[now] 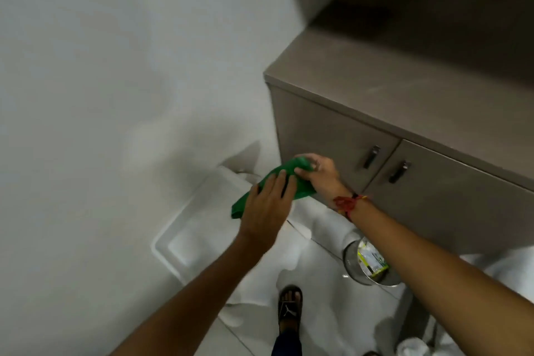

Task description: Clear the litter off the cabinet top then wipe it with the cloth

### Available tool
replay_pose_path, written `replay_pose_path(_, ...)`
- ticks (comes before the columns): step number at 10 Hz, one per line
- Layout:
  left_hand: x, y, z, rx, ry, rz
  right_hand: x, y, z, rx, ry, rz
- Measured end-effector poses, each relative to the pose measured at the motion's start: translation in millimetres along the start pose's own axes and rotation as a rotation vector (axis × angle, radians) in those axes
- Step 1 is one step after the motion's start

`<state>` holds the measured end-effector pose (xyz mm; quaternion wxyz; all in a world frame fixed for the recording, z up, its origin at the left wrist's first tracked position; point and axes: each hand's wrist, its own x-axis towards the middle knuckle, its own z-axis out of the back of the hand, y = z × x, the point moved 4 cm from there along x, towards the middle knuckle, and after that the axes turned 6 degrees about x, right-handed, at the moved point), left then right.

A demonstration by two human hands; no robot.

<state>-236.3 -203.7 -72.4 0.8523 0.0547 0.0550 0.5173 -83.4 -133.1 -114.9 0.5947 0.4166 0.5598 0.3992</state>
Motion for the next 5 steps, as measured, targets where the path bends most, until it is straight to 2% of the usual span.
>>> replay_pose_path(1, -56, 67, -14, 0.061, 0.128, 0.183, -12, 15, -87, -0.1, 0.16, 0.0)
replay_pose_path(2, -108, 103, -53, 0.088, 0.279, 0.198, -22, 7, -160, -0.32, 0.361, 0.046)
replay_pose_path(3, -137, 118, -89, -0.1, 0.403, 0.267, -35, -14, -199, -0.548, 0.519, 0.005)
replay_pose_path(4, -141, 118, -110, -0.286, 0.579, 0.268, -37, -25, -196, -0.711, 0.514, 0.02)
replay_pose_path(5, -121, 131, -86, -0.279, 0.468, 0.267, -31, -2, -166, -0.86, 0.448, 0.155)
